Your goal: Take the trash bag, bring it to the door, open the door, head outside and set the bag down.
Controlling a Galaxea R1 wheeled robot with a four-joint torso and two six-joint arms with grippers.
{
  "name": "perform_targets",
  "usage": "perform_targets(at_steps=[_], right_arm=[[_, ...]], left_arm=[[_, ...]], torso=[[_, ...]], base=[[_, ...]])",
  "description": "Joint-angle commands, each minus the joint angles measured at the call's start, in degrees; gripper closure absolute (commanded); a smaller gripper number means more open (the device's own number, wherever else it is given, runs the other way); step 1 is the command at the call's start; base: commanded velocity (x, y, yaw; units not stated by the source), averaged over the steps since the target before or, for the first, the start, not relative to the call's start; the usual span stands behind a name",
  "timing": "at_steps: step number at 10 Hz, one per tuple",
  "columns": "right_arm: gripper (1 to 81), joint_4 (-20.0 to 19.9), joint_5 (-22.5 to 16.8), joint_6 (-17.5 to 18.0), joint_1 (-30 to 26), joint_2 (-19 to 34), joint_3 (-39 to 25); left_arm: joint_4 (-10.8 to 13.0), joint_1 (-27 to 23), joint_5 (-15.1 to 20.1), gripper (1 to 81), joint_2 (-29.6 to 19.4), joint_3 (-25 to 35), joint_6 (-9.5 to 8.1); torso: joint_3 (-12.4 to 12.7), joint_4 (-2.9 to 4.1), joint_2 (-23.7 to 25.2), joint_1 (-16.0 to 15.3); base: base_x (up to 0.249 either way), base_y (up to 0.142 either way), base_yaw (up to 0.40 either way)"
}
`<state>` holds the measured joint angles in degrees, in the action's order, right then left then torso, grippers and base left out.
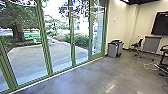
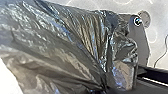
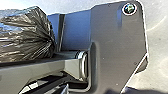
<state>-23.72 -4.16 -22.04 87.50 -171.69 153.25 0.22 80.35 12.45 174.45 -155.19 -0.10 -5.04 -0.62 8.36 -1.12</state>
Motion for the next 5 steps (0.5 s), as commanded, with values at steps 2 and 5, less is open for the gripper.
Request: perform_targets(at_steps=[2, 5], right_arm=[[1.0, 0.2, -3.8, -0.2, -3.4, 0.2, 0.0], [1.0, 0.2, -3.8, -0.2, -3.2, 0.0, 0.0]], left_arm=[[0.0, -4.1, 3.6, 81.1, 0.1, 0.3, 0.01], [0.1, -4.1, 3.6, 81.1, 0.1, 0.1, 0.01]], torso=[[0.0, 0.0, 0.0, 0.0], [0.0, 0.0, 0.0, 0.0]], base=[[0.124, -0.09, 0.0], [0.124, -0.091, 0.0]])
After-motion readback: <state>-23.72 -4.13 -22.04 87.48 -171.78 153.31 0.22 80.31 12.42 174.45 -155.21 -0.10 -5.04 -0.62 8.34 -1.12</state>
